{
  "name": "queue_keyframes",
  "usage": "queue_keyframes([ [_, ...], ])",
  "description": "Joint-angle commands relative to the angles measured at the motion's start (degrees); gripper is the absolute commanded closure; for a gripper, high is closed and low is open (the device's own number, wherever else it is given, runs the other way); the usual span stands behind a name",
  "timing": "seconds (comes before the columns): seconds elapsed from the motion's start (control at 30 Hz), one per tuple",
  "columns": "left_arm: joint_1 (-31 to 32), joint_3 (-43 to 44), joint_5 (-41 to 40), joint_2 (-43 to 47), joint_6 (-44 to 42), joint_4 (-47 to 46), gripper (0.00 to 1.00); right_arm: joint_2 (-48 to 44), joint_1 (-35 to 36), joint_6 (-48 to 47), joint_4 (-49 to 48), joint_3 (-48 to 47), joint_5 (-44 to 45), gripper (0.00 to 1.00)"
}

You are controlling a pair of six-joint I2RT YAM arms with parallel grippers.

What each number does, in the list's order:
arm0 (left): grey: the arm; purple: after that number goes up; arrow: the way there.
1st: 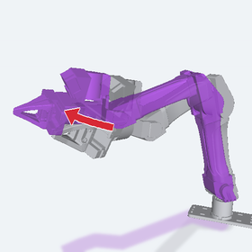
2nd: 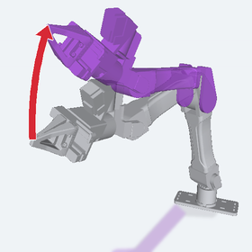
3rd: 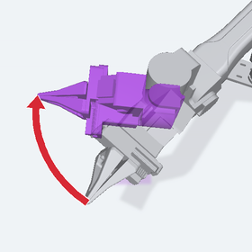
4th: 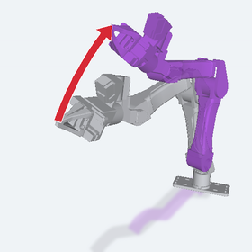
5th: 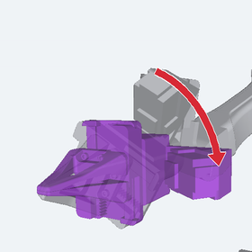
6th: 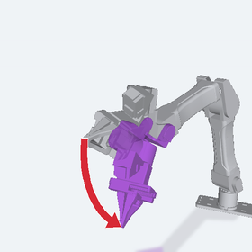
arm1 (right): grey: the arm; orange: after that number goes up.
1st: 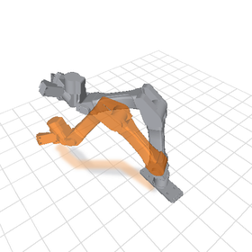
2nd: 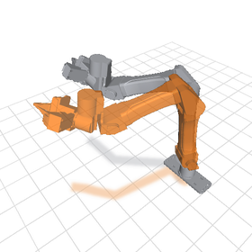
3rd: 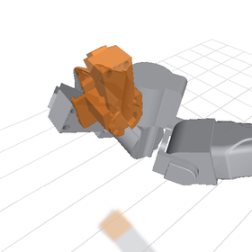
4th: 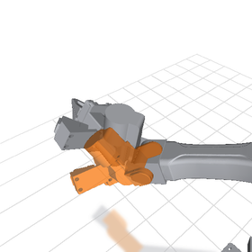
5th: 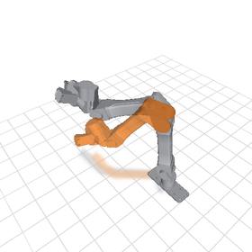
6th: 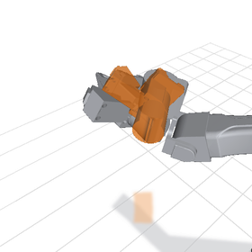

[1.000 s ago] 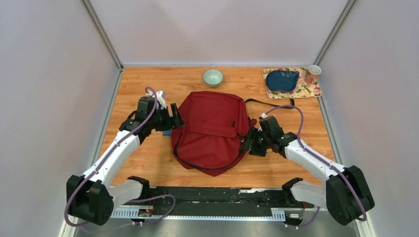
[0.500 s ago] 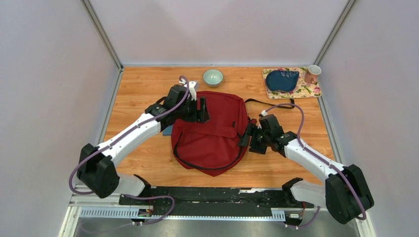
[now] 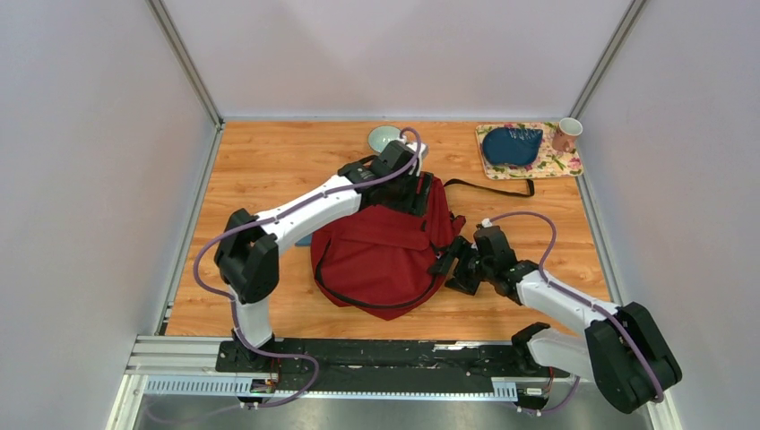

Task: Pack the student bag
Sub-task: Unzip the student bag at the center of the board.

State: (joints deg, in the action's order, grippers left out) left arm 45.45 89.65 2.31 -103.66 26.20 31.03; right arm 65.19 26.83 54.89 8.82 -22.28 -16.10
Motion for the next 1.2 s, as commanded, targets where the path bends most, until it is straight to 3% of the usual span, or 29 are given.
queue_keyframes([
  [0.0, 2.53, 6.94, -4.15, -4.44, -2.37, 5.71, 0.27, -3.75, -0.11, 3.29, -3.55, 1.54, 1.42, 0.3],
  [0.27, 6.84, 10.63, -9.07, -10.07, -3.34, 7.12, 0.31, -8.05, -0.11, 3.64, -2.67, 3.38, 3.27, 0.3],
  [0.73, 8.25, 11.95, -14.6, -15.78, -3.87, 7.56, 0.4, -11.66, -0.11, 3.29, -2.58, 5.32, 2.91, 0.32],
  [0.8, 8.34, 12.04, -15.4, -16.4, -4.13, 7.56, 0.47, -11.66, -0.02, 3.12, -2.4, 5.32, 2.91, 0.33],
  [1.17, 9.13, 12.22, -17.25, -19.21, -5.89, 6.77, 0.56, -11.14, -0.02, 2.5, -2.23, 5.41, 3.26, 0.33],
])
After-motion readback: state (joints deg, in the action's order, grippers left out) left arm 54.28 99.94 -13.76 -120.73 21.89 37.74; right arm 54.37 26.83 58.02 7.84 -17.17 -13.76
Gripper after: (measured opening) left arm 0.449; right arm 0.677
